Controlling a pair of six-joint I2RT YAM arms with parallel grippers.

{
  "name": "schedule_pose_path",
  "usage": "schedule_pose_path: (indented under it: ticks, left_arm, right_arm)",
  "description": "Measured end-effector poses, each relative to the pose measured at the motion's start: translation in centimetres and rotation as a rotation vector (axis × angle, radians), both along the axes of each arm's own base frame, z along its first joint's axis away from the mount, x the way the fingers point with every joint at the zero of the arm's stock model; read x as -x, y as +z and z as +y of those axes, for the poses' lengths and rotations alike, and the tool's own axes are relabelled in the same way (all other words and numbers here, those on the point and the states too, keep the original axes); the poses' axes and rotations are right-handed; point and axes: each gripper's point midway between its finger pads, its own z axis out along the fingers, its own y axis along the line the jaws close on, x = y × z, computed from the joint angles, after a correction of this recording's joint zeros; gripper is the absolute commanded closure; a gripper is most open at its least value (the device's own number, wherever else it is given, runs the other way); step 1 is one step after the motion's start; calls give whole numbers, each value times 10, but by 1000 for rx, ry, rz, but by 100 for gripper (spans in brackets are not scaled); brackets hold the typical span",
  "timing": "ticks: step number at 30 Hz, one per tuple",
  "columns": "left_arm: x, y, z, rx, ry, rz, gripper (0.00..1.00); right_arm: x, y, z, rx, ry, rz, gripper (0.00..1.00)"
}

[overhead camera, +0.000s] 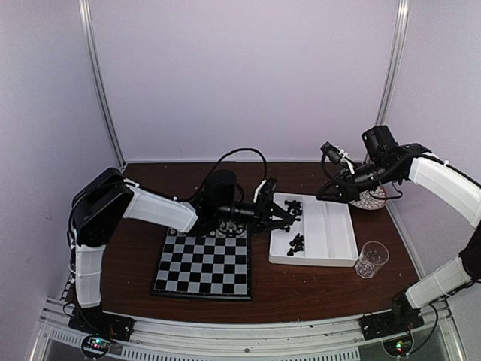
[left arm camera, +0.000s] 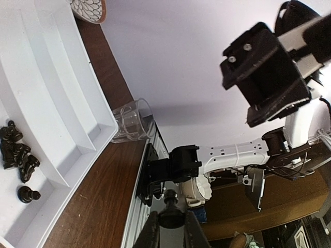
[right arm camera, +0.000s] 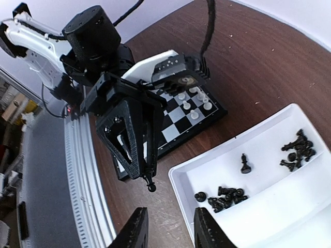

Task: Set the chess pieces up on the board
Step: Pass from the right arm to the left, then pass from the left arm to the right

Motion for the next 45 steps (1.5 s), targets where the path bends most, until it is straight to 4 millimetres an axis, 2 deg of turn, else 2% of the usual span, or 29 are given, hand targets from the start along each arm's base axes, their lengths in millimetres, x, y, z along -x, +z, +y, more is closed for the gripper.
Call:
schedule_pose_path:
  ticks: [2,7,9,17,32,45]
  left_arm:
    - [-2,3,0,12,8,-9,96]
    - [-5,11,-1,46,27,-26,96]
    - [-6,13,-1,56,38,-29,96]
    - [-10,20,-1,86,65,-42,97]
    - [-12,29,-1,122,76,-57,97]
    - [-16,32,-1,134,92,-57,97]
  right_arm:
    - [-5,-6,1,-81,-22,101,64]
    - [-5,-45,13,-201,-52,396,63]
    - [-4,-50,17,-234,-62,465,64]
    - [-12,-32,27,-358,-47,547,65]
    - [-8,-28,37,-389,-10,592,66]
    - [1,-28,45,-387,26,607,73]
